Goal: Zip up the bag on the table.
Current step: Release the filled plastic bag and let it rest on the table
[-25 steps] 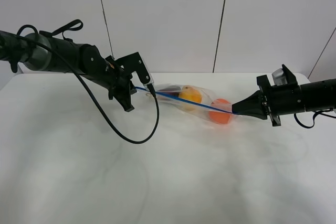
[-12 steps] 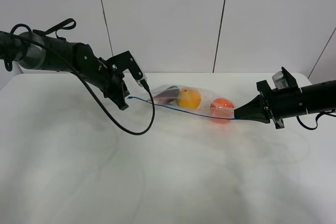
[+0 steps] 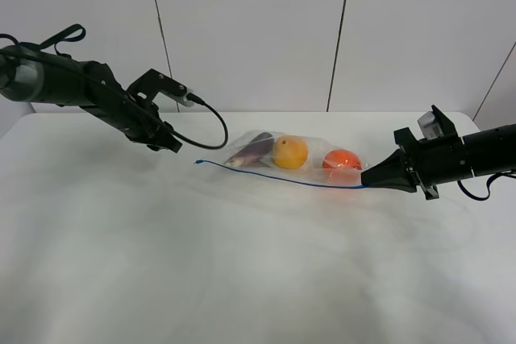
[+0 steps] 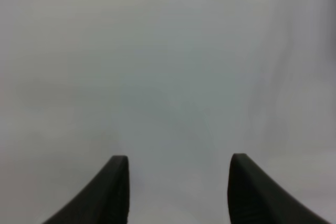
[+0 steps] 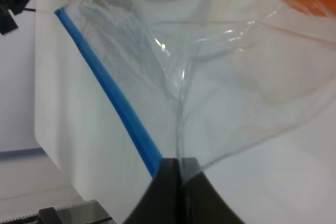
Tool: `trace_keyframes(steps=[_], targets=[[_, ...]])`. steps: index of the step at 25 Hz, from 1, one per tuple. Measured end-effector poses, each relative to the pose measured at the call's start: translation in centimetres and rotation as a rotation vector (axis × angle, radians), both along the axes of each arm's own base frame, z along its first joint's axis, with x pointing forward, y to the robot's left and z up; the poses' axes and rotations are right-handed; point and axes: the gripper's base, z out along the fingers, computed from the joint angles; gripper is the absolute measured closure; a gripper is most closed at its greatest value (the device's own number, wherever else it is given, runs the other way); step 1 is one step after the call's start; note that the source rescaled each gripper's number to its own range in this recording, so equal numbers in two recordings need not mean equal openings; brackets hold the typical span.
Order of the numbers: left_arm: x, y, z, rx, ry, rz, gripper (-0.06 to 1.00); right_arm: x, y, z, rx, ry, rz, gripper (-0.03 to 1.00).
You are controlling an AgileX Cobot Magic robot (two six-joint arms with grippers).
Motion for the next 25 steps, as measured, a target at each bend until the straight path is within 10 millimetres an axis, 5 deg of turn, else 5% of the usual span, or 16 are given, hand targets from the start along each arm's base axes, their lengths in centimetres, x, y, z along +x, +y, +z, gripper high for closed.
trace_keyframes(steps=[7,15,25], targets=[[-0.1,5.6,0.3,-0.118,0.085,0.288,-0.05,0.0,0.0,0.0,-0.004,-0.001,-0.002,0.97],[-1.7,10.4,1.1,-0.141,0.214,0.428,-0.05,0.0,0.0,0.0,-0.006,-0.001,-0.004,0.97],[-3.6,12.4,0.6,-0.153,0.405,0.490,-0.05,0.0,-0.1,-0.1,-0.011,0.000,0.001,0.97]])
